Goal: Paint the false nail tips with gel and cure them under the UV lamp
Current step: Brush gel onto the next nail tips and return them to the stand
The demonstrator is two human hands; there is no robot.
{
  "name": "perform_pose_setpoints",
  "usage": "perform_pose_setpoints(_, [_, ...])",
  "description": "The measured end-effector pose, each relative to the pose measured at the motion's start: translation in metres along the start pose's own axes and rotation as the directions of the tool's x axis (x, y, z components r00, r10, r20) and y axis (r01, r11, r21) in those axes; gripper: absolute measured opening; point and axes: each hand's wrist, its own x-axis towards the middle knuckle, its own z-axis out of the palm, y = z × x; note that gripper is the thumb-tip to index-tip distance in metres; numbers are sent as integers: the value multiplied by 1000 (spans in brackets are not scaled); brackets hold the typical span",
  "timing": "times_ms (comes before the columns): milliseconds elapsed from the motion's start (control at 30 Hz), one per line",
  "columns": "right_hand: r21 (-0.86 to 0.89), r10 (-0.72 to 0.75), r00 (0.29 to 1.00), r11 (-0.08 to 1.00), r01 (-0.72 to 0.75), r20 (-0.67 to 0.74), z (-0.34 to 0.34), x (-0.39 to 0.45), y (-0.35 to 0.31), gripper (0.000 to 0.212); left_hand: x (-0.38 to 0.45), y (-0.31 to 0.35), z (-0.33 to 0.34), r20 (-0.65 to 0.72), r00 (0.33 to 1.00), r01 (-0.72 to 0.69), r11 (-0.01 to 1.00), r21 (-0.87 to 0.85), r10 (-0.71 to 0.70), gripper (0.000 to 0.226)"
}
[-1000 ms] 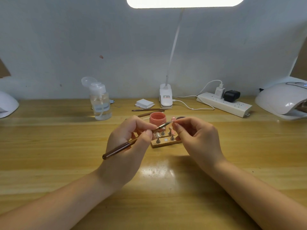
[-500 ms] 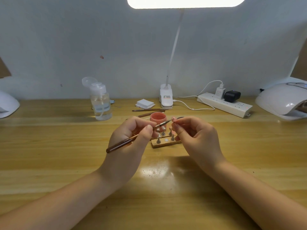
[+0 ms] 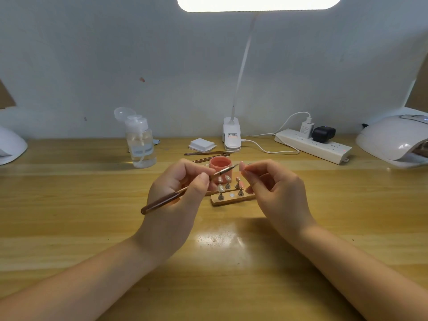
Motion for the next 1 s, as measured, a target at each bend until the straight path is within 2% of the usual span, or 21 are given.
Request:
perform_pose_setpoints(167, [-34, -39, 999, 999, 39, 5, 0, -1, -2, 12, -1, 0, 2, 28, 999, 31, 997, 68, -33, 9])
perform_pose_setpoints(267, [-42, -43, 999, 998, 43, 5, 0, -1, -2, 12, -2, 2, -1, 41, 999, 0, 997, 73, -3, 18])
perform_pose_setpoints(533, [-70, -50, 999, 996, 49, -9, -1, -1, -1, 11, -3, 3, 2, 58, 998, -18, 994, 111, 12, 15])
perform_pose_setpoints(633, [-81, -46, 999, 996, 46, -1, -1, -1, -1, 12, -3, 3, 1, 43, 999, -28, 994, 101, 24, 20])
perform_pose_setpoints(800, [-68, -34, 999, 997, 34, -1, -1, -1, -1, 12, -2, 2, 2, 59, 998, -12, 994, 112, 6, 11])
perform_pose_setpoints(867, [-53, -20, 1000, 998, 20, -6, -1, 0, -1, 11, -3, 3, 1, 65, 998, -9, 996, 92, 3, 15])
perform_pose_setpoints(1000, [-17, -7, 1000, 1000, 7, 8, -1, -1, -2, 11, -1, 2, 1, 11, 1000, -11, 998, 59, 11, 12])
